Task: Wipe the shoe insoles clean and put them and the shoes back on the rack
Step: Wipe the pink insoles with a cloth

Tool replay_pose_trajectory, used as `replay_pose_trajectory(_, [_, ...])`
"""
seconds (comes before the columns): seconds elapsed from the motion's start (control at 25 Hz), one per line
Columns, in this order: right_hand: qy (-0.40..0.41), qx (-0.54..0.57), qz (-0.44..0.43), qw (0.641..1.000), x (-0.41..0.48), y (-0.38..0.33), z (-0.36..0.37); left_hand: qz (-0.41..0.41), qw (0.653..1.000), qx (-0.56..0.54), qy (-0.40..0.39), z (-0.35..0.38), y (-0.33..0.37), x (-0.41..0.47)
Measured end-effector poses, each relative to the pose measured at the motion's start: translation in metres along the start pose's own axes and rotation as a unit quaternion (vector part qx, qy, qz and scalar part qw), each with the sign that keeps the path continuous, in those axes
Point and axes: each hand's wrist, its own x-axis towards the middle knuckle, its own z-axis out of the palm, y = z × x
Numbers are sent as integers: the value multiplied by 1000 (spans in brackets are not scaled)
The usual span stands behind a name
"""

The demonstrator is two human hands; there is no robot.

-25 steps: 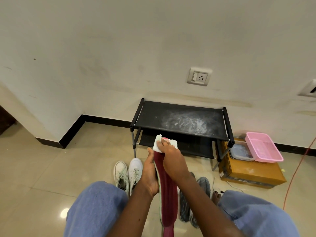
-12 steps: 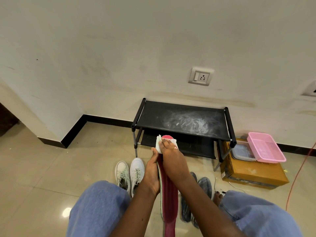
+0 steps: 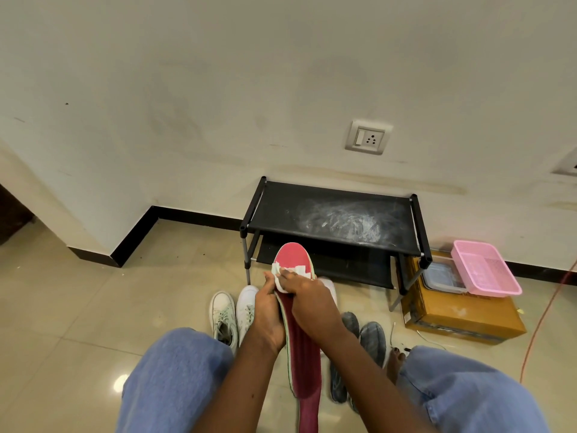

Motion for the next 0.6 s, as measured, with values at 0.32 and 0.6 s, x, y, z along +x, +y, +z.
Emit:
replay_pose_trajectory(0.32, [-1,-105,59,993,7,7,-5,-20,999,24,-13,5,-3,-1])
replay_pose_trajectory(0.6, [3,-49,61,997,2,-10,-5,-20,1000,-2,-21,0,-5,0])
